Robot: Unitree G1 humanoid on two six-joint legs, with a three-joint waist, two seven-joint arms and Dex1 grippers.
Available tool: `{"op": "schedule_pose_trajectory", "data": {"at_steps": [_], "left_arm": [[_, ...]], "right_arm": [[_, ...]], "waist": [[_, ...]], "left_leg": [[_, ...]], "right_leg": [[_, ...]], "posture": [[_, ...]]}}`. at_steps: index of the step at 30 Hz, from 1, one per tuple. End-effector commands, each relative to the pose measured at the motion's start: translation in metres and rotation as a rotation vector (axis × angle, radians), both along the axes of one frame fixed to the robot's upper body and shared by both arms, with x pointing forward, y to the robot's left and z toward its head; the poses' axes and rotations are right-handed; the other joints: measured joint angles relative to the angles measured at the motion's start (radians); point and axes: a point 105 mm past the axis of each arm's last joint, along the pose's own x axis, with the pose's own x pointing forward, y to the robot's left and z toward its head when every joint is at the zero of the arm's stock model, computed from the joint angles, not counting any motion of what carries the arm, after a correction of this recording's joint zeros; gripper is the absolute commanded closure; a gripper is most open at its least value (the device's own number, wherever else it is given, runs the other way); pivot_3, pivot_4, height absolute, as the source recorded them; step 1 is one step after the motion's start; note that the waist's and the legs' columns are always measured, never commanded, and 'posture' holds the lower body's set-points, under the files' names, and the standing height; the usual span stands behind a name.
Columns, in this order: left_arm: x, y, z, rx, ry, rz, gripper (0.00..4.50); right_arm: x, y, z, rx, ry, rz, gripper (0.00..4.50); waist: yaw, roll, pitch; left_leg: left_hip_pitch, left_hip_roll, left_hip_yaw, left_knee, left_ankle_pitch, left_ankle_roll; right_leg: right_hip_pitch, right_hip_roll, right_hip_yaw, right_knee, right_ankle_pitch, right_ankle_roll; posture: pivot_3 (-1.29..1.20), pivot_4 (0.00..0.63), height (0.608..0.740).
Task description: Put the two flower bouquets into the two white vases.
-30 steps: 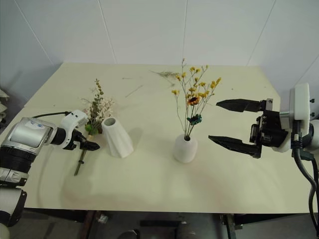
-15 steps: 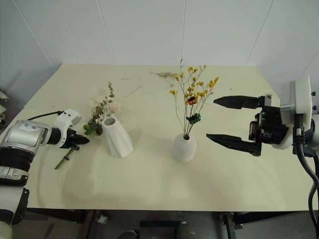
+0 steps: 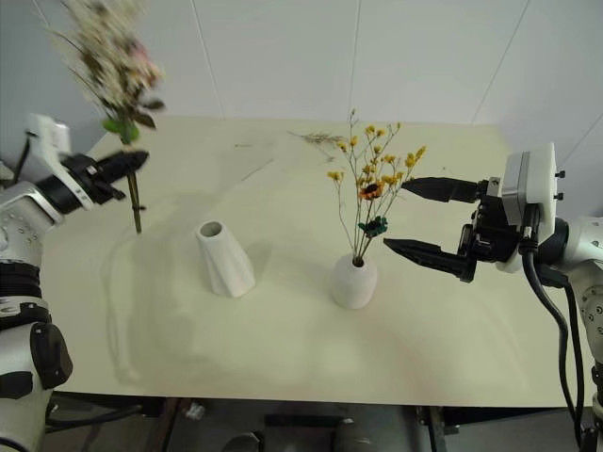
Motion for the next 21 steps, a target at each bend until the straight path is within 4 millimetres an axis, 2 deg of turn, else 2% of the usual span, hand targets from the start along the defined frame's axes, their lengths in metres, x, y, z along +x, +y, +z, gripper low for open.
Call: {"op": "schedule_pose_trajectory", "data": {"at_steps": [1,5,12,17,21], "left_arm": [[-0.032,-0.013,0.045,-0.099,-0.216,-0.164,4.43],[-0.053,-0.031,0.057,-0.205,-0.292,-0.312,4.43],[-0.067,-0.052,0.050,-0.252,-0.262,-0.416,4.43],[-0.064,-0.067,0.023,-0.253,-0.194,-0.441,4.43],[-0.058,-0.074,0.011,-0.279,-0.195,-0.420,4.43]], "right_arm": [[0.000,-0.002,0.009,0.017,-0.054,-0.012,0.26],[0.005,-0.001,0.006,0.029,-0.053,-0.017,0.26],[0.010,-0.004,0.001,0.041,-0.052,-0.028,0.26],[0.010,-0.007,-0.002,0.054,-0.053,-0.030,0.26],[0.009,-0.010,-0.004,0.060,-0.051,-0.031,0.26]], "waist": [[0.000,0.000,0.000],[0.000,0.000,0.000],[-0.004,0.000,0.000],[-0.002,0.000,0.000],[0.000,0.000,0.000]], "left_leg": [[0.000,0.000,0.000,0.001,0.000,0.000],[0.001,0.000,0.000,0.002,0.000,0.000],[0.002,0.000,-0.001,0.002,0.000,0.000],[0.004,0.000,0.000,0.002,0.000,0.000],[0.004,0.000,0.000,0.002,0.000,-0.001]], "right_leg": [[0.000,0.000,0.000,0.000,0.000,0.000],[0.001,0.000,0.000,0.001,0.001,0.001],[0.002,0.000,0.000,0.001,0.001,0.001],[0.004,0.000,0.000,0.000,0.001,0.001],[0.005,0.000,0.000,0.000,0.001,0.001]], "posture": [[0.00,0.150,0.740],[0.00,0.150,0.740],[0.00,0.150,0.740],[0.00,0.150,0.740],[0.00,0.150,0.740]]}}
